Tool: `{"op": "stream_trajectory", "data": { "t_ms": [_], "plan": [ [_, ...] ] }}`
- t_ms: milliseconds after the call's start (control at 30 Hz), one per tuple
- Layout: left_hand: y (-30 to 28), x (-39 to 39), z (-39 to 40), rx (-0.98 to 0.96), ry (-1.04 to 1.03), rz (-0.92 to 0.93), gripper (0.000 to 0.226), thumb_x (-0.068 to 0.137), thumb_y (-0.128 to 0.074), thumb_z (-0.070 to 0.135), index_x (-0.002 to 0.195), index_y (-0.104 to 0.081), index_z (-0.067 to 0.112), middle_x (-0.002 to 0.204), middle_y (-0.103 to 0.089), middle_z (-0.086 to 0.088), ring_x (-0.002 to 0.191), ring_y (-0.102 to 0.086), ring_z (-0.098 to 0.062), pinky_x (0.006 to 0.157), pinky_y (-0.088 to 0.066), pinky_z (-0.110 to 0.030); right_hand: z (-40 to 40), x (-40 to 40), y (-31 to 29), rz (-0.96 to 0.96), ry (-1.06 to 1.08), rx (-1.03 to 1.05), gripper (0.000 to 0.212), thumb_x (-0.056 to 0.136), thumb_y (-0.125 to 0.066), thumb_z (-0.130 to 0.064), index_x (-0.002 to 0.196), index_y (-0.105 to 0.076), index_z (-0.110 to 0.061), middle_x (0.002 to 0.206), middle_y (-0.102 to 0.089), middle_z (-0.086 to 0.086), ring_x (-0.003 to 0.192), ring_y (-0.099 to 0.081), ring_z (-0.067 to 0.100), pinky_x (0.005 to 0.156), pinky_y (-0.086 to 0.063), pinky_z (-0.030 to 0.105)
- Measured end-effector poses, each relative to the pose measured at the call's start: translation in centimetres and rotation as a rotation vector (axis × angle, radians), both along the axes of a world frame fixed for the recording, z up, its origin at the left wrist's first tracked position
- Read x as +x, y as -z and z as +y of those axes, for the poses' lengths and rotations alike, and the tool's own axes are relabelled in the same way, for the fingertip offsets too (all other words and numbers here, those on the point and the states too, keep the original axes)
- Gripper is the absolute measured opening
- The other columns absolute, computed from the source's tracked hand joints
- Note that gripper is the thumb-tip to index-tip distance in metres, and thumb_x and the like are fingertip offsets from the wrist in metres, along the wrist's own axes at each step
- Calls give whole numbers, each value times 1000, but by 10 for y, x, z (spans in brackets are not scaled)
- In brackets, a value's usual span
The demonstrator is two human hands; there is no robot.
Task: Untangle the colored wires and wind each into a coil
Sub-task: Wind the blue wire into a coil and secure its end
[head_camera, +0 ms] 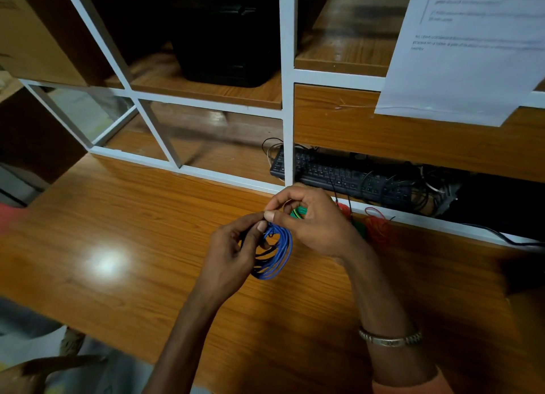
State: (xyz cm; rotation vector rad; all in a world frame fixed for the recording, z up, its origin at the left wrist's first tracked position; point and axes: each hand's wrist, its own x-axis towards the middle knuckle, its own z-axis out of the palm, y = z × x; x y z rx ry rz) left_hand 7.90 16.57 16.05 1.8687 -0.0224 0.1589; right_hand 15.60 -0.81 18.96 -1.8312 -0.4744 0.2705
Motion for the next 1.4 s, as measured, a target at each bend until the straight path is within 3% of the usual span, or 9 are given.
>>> {"op": "stream_trajectory", "data": {
  "t_ms": [200, 333, 500, 600, 700, 933, 1233, 1333, 1400],
  "plan": [
    [0, 0, -1, 42, 76, 18, 30, 108, -54, 25, 134, -69, 21, 100, -77, 3, 82, -74, -19, 70, -55, -26, 3, -3, 8, 177, 142, 158, 3, 93, -75, -17, 94, -73, -19, 93, -75, 7, 90, -72, 17, 80, -61, 30],
    [3, 1, -3, 84, 90, 39, 31, 109, -52, 29, 133, -69, 22, 100, -77, 7, 83, -74, -16, 71, -56, -25, 10, -3, 18, 92, 240, 120, 4, 93, -73, -14, 93, -71, -18, 95, -73, -3, 94, -66, 8, 87, -54, 24],
    [8, 1, -2, 38, 134, 70, 29, 108, -55, 24, 135, -67, 20, 97, -77, 3, 84, -74, -14, 72, -56, -25, 16, -5, 30, 50, 321, 107, 12, 93, -72, -15, 88, -68, -24, 92, -70, -10, 95, -63, 3, 84, -51, 22],
    [11, 2, -6, -117, 61, 81, 31, 107, -57, 20, 136, -66, 20, 97, -77, -6, 80, -73, -17, 73, -58, -29, 17, -5, 29, 55, 358, 186, 8, 94, -72, -13, 90, -69, -20, 91, -70, -9, 92, -63, 1, 80, -50, 16],
    [12, 2, -8, -215, -14, 57, 30, 105, -59, 16, 134, -67, 18, 99, -77, -12, 75, -71, -19, 70, -60, -31, 15, -2, 28, 60, 336, 249, 6, 92, -74, -12, 95, -70, -16, 95, -72, -4, 95, -65, 8, 83, -52, 20],
    [11, -3, -14, -270, 65, 121, 28, 105, -59, 13, 131, -68, 10, 102, -79, -12, 77, -76, -22, 67, -60, -28, 5, 1, 41, 12, 249, 306, 21, 90, -72, -2, 102, -65, -17, 94, -69, 4, 92, -66, 17, 83, -55, 33],
    [21, -4, -13, -212, 69, 122, 27, 104, -61, 11, 128, -71, 16, 100, -80, -8, 79, -78, -27, 68, -61, -29, 13, 0, 66, 165, 381, 349, 22, 87, -72, 4, 93, -61, -13, 90, -69, 10, 84, -63, 12, 78, -54, 27],
    [34, -1, -5, -256, 16, 144, 24, 104, -62, 16, 125, -74, 17, 97, -80, -12, 79, -76, -30, 71, -62, -37, 13, -1, 70, 317, 341, 361, 19, 91, -72, -2, 104, -60, -10, 91, -70, 10, 82, -65, 20, 75, -55, 33],
    [52, 1, -3, -337, -88, 166, 22, 104, -62, 16, 121, -75, 17, 98, -80, -15, 78, -75, -29, 70, -61, -35, 7, -3, 74, 469, 282, 330, 24, 93, -74, -15, 114, -63, -15, 105, -74, 7, 91, -71, 22, 80, -60, 35]
  ]
}}
